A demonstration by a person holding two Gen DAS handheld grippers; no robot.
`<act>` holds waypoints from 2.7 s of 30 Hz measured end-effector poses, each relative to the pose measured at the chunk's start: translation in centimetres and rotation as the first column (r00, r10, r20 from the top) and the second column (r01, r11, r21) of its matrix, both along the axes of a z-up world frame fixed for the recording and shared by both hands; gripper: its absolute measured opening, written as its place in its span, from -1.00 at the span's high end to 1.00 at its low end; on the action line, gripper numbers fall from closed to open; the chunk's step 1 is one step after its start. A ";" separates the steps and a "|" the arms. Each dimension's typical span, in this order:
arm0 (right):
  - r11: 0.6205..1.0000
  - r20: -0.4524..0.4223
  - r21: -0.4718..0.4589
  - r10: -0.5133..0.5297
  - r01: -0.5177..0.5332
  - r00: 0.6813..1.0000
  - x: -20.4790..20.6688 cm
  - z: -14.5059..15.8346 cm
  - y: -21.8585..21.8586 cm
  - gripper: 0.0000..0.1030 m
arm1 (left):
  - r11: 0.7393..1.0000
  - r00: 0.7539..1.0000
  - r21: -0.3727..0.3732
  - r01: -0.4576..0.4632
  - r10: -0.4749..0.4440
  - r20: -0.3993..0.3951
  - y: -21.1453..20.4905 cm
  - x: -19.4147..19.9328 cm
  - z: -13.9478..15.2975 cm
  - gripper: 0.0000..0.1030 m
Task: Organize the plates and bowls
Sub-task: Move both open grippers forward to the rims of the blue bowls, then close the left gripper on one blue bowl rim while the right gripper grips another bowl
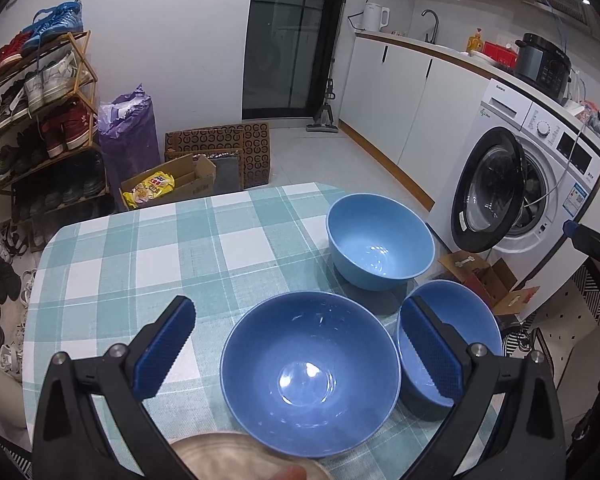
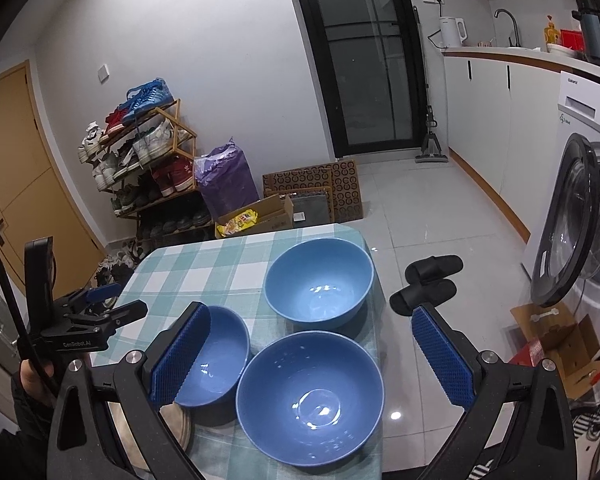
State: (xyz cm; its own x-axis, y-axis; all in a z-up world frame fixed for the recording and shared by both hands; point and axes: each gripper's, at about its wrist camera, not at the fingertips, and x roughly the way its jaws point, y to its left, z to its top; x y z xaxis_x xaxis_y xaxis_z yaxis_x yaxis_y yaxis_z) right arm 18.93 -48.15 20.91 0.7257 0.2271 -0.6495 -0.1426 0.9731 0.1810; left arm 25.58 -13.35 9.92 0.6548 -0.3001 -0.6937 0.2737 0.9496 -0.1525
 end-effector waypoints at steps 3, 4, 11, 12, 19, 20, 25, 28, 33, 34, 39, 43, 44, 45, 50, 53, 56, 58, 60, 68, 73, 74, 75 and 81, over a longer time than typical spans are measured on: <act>1.000 -0.017 0.004 -0.005 0.005 1.000 1.0 -0.8 -0.3 -0.99 | 1.000 1.000 0.006 0.008 -0.007 -0.010 -0.7 1.1 -0.4 -1.00; 1.000 -0.025 0.002 -0.008 0.008 1.000 1.4 -1.1 -0.5 -0.99 | 1.000 1.000 0.007 0.009 -0.009 -0.013 -0.9 1.3 -0.6 -1.00; 1.000 -0.072 0.002 -0.011 0.011 0.997 3.7 -3.4 -0.9 -0.99 | 1.000 0.999 0.013 0.019 -0.019 -0.032 -2.3 3.5 -1.3 -1.00; 1.000 -0.075 0.004 -0.012 0.013 0.997 4.0 -3.6 -1.0 -0.99 | 1.000 0.999 0.016 0.020 -0.020 -0.034 -2.6 3.8 -1.4 -1.00; 0.999 -0.097 0.039 -0.018 0.022 0.995 6.0 -5.0 -2.1 -0.99 | 0.999 0.999 0.033 0.028 -0.026 -0.045 -3.8 5.4 -1.7 -1.00; 0.999 -0.099 0.040 -0.020 0.024 0.995 6.2 -5.1 -2.3 -0.98 | 0.999 0.999 0.034 0.029 -0.027 -0.046 -4.0 5.6 -1.8 -1.00; 0.999 -0.118 0.049 -0.019 0.025 0.993 7.8 -6.3 -2.6 -0.98 | 0.999 0.998 0.036 0.027 -0.025 -0.057 -4.8 6.8 -2.4 -1.00; 0.998 -0.136 0.057 -0.018 0.026 0.991 8.7 -7.0 -2.8 -0.98 | 0.999 0.997 0.036 0.029 -0.026 -0.067 -5.2 7.4 -2.8 -1.00; 0.998 -0.153 0.058 -0.016 0.025 0.988 9.7 -8.1 -3.0 -0.98 | 0.998 0.997 0.047 0.030 -0.026 -0.078 -5.8 8.4 -3.6 -1.00; 0.998 -0.155 0.058 -0.015 0.024 0.988 9.9 -8.3 -3.0 -0.98 | 0.998 0.996 0.048 0.030 -0.026 -0.081 -6.0 8.5 -3.7 -1.00; 0.998 -0.164 0.052 -0.017 0.026 0.986 10.7 -9.2 -2.9 -0.98 | 0.998 0.995 0.052 0.027 -0.022 -0.093 -6.6 9.5 -4.3 -1.00; 0.998 -0.176 0.051 -0.022 0.032 0.984 11.4 -10.1 -3.0 -0.98 | 0.998 0.994 0.053 0.034 -0.028 -0.102 -7.1 10.1 -4.9 -1.00; 0.998 -0.180 0.050 -0.022 0.032 0.983 11.6 -10.3 -3.0 -0.98 | 0.998 0.994 0.051 0.036 -0.030 -0.103 -7.2 10.2 -5.0 -1.00; 0.998 -0.183 0.049 -0.024 0.033 0.983 11.8 -10.5 -3.1 -0.98 | 0.998 0.994 0.049 0.035 -0.030 -0.104 -7.2 10.4 -5.1 -1.00; 0.998 -0.202 0.048 -0.025 0.036 0.979 12.7 -11.6 -3.2 -0.98 | 0.999 0.993 0.042 0.031 -0.026 -0.119 -7.6 11.2 -5.8 -0.98; 0.998 -0.208 0.062 -0.019 0.033 0.978 13.1 -12.1 -3.2 -0.98 | 0.999 0.992 0.043 0.024 -0.019 -0.126 -7.7 11.8 -6.2 -0.87; 0.998 -0.209 0.060 -0.020 0.033 0.978 13.6 -12.6 -3.0 -0.98 | 0.998 0.988 0.043 0.038 -0.031 -0.151 -8.0 12.3 -6.9 -0.66; 0.997 -0.214 0.064 -0.015 0.030 0.977 13.9 -13.0 -2.8 -0.95 | 0.997 0.987 0.048 0.052 -0.044 -0.156 -8.2 12.5 -7.2 -0.58; 0.998 -0.219 0.059 -0.016 0.029 0.976 14.4 -13.3 -2.7 -0.88 | 0.997 0.986 0.052 0.059 -0.050 -0.159 -8.5 12.5 -7.5 -0.45; 0.999 -0.262 0.036 -0.013 0.023 0.965 16.1 -14.9 -2.1 -0.52 | 0.996 0.980 0.055 0.067 -0.055 -0.193 -8.9 13.2 -8.5 -0.20; 0.998 -0.289 0.049 -0.014 0.030 0.957 16.9 -15.9 -2.3 -0.29 | 0.996 0.977 0.048 0.071 -0.060 -0.206 -9.2 13.7 -9.0 -0.01; 0.998 -0.294 0.049 -0.016 0.032 0.956 17.0 -16.1 -2.3 -0.27 | 0.996 0.976 0.048 0.075 -0.063 -0.209 -9.3 13.8 -9.1 0.04; 0.998 -0.298 0.048 -0.015 0.031 0.954 17.1 -16.3 -2.3 -0.21 | 0.996 0.975 0.047 0.077 -0.065 -0.210 -9.3 13.8 -9.3 0.06; 0.999 -0.305 0.040 -0.009 0.022 0.952 17.5 -16.8 -2.0 -0.08 | 0.995 0.974 0.051 0.086 -0.073 -0.213 -9.5 14.0 -9.6 0.25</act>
State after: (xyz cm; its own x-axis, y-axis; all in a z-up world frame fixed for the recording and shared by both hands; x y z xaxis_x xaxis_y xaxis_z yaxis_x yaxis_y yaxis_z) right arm 36.45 -50.16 4.06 0.4980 0.2499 -0.8304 -0.0590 0.9651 0.2550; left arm 39.56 -22.90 0.30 0.4678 -0.2995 -0.8315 0.3163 0.9352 -0.1589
